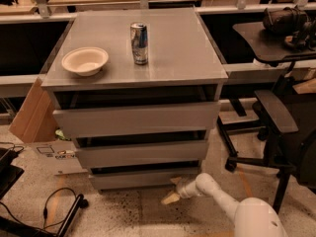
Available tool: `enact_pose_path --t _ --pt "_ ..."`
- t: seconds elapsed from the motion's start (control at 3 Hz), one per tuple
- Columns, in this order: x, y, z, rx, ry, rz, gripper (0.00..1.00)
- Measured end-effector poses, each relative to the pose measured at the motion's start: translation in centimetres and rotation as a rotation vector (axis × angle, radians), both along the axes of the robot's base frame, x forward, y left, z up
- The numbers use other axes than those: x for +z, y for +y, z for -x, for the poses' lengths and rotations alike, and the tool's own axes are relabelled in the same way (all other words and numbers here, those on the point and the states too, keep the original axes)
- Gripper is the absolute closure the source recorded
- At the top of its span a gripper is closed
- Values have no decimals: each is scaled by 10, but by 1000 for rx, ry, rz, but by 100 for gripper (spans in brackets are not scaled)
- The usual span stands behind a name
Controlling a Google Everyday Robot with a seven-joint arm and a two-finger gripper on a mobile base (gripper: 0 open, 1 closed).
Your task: Close bottom drawer
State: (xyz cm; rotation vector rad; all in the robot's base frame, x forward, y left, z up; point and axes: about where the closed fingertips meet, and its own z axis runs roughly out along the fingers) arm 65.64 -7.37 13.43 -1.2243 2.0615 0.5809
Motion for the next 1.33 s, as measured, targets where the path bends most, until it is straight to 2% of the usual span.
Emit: enact_pose_path --t 0.33,0.67,1.0,1.33 --pt "0 0 1 0 0 0 39" --pt "5 -8 20 5 13 36 69" --pt "41 -142 23 -110 -61 265 92" --pt "102 -214 10 -96 -192 487 100"
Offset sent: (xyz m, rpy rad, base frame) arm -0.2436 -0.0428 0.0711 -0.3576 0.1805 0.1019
